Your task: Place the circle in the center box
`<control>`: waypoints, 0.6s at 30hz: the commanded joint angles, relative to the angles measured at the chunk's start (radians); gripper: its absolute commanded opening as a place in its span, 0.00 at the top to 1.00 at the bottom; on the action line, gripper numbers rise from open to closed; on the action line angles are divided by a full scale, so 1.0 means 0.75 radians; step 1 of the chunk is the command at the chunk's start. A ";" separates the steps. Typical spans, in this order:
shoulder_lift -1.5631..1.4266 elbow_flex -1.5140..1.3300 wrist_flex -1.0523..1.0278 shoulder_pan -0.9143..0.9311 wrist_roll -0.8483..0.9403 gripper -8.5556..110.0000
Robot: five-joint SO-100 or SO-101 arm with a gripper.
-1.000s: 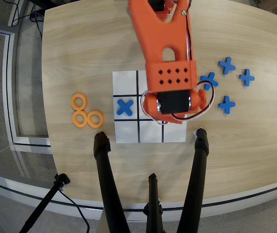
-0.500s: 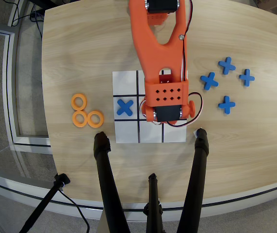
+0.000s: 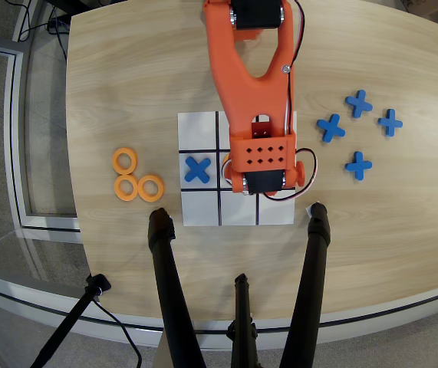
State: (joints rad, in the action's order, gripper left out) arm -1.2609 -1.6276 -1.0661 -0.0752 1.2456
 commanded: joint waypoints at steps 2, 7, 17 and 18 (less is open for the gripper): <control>0.012 0.070 0.014 -0.006 -0.018 0.93; 0.057 0.112 0.035 -0.008 -0.029 0.93; 0.067 0.119 0.027 0.000 -0.029 0.91; 0.065 0.121 0.025 0.002 -0.029 0.90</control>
State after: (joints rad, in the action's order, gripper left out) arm -1.2072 -1.5723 -1.0492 -0.0752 1.2272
